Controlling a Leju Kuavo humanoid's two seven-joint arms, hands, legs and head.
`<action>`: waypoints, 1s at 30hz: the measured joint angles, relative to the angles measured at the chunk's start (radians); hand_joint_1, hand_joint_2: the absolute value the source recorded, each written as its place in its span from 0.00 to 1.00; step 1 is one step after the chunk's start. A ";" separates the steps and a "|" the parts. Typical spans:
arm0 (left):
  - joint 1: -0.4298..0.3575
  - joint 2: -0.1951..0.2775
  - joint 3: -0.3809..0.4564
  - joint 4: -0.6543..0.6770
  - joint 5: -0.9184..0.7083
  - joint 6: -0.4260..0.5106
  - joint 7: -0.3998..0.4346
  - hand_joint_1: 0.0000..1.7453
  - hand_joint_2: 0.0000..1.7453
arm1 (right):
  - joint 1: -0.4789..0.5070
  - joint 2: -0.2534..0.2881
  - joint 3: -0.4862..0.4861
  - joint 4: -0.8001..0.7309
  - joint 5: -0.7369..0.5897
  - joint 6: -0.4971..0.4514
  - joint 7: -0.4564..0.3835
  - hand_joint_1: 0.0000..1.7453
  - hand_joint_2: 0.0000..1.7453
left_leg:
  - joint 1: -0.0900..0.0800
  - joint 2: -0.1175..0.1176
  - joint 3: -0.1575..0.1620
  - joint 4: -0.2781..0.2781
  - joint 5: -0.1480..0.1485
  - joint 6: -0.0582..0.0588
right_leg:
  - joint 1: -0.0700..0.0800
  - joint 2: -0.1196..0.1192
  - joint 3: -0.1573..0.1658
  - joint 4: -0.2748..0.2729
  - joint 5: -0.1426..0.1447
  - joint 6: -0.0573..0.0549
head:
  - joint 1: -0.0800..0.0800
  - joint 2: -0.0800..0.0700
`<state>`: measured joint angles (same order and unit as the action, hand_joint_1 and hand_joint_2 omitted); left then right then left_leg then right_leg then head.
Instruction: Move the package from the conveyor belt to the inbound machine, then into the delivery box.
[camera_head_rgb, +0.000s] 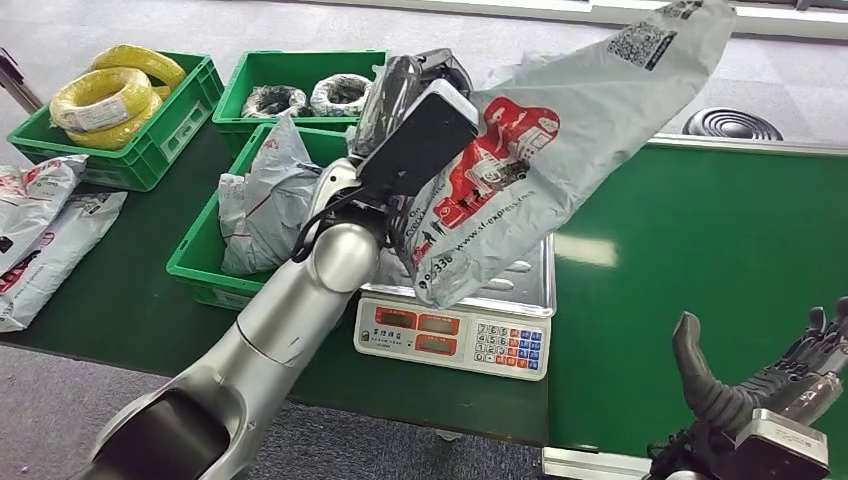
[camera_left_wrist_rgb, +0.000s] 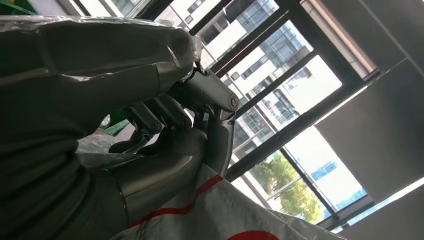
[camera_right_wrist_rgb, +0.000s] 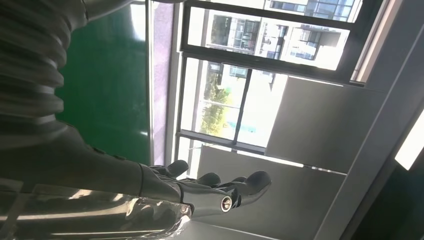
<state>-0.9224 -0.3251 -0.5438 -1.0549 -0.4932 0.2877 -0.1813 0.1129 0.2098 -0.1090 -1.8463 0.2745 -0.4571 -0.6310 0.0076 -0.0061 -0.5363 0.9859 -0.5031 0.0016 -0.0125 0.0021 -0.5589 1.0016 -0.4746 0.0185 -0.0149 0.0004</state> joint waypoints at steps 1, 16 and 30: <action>0.003 0.004 0.011 -0.021 0.001 0.007 -0.006 1.00 1.00 | 0.002 0.000 -0.001 0.000 -0.002 -0.002 -0.001 0.00 1.00 | 0.000 0.000 0.000 0.000 0.000 0.000 | 0.000 0.000 0.000 0.000 0.000 0.000 | 0.000 0.000; -0.035 0.164 0.291 -0.221 -0.112 0.140 0.082 1.00 1.00 | 0.053 0.000 -0.008 -0.015 -0.007 -0.020 0.002 0.00 1.00 | 0.001 0.000 0.000 0.000 0.001 -0.001 | 0.001 0.000 0.000 0.000 0.000 0.000 | 0.000 0.000; -0.104 0.298 0.414 0.120 -0.231 0.080 0.189 1.00 1.00 | 0.068 0.000 -0.011 -0.026 0.003 -0.036 0.033 0.00 1.00 | 0.001 0.001 0.000 0.000 0.001 -0.001 | 0.001 0.001 0.000 0.001 0.000 0.000 | 0.000 0.000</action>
<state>-1.0266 -0.0276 -0.1298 -0.9344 -0.7241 0.3680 0.0073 0.1812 0.2102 -0.1199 -1.8723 0.2779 -0.4933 -0.5979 0.0085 -0.0050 -0.5361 0.9857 -0.5022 0.0005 -0.0117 0.0032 -0.5592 1.0022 -0.4745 0.0181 -0.0145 0.0004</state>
